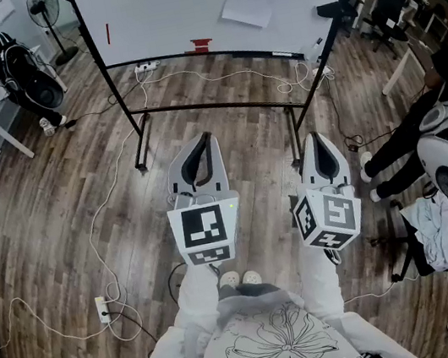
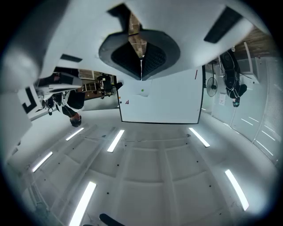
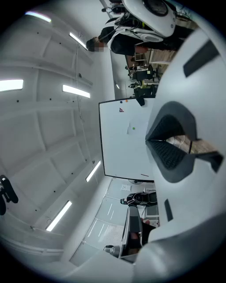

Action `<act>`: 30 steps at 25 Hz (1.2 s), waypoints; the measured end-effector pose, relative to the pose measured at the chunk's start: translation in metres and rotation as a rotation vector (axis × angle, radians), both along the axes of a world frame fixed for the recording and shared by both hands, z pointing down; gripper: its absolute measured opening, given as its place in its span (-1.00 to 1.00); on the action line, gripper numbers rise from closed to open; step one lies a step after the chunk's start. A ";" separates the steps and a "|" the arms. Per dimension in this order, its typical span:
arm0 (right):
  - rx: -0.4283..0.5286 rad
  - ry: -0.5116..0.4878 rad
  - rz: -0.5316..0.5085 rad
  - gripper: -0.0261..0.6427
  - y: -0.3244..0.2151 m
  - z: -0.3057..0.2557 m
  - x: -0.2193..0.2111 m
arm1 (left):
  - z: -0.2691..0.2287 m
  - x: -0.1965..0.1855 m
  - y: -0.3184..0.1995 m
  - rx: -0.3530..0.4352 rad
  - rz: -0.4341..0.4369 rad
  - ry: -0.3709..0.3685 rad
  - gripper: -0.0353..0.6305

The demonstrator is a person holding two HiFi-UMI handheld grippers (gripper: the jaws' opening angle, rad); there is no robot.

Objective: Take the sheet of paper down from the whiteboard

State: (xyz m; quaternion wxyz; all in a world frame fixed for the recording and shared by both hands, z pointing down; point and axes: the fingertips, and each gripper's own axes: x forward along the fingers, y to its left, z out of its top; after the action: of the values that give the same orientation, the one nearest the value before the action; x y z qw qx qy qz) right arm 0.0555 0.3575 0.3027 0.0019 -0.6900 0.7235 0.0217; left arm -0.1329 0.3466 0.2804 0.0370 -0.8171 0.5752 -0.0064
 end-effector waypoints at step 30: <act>-0.030 -0.010 -0.048 -0.90 -0.034 0.027 0.029 | 0.030 0.027 -0.030 -0.047 -0.051 0.005 -0.87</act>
State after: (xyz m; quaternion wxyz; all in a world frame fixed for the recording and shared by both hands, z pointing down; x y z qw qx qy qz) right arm 0.0847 0.3230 0.3296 -0.0041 -0.6726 0.7400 0.0073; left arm -0.1057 0.3166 0.3099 0.0159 -0.8029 0.5956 -0.0188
